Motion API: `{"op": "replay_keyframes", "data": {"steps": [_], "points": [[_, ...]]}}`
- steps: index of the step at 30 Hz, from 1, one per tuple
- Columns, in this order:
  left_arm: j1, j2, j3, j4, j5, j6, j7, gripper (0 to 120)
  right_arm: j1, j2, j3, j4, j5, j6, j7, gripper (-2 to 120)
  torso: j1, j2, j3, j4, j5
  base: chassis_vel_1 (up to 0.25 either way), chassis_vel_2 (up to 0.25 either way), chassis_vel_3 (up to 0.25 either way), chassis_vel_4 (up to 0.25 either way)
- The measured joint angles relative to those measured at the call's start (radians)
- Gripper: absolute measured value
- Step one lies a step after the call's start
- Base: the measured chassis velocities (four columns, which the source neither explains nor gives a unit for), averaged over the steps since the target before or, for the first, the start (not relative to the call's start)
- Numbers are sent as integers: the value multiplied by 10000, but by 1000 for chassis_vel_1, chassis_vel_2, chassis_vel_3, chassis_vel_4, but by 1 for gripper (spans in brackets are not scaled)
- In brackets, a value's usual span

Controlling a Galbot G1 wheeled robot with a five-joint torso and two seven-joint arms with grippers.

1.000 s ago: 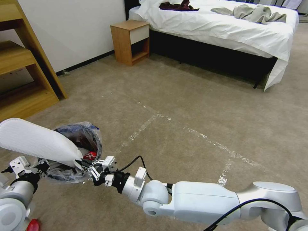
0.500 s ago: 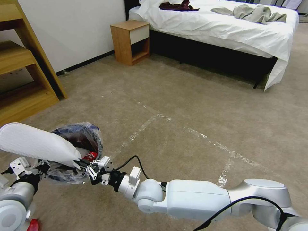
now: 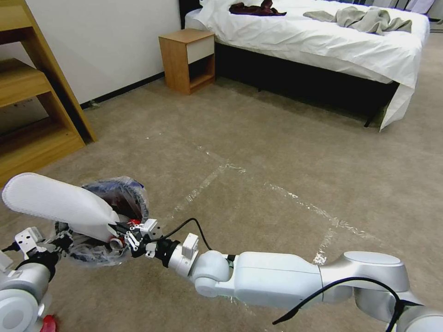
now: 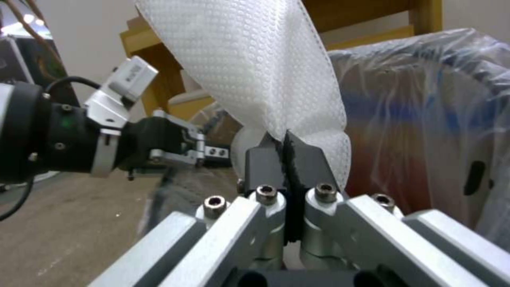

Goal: Pick up the trash bin and place the garbage on the floor into it.

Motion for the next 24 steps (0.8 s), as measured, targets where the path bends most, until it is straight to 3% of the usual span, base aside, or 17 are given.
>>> {"op": "replay_keyframes", "data": {"steps": [24], "points": [[27,-100,-12,-189,7,-9,3,0,-94,320,-179,-632,116,-183,123,0,0,0,0,0,0,0,0,0,0]]}}
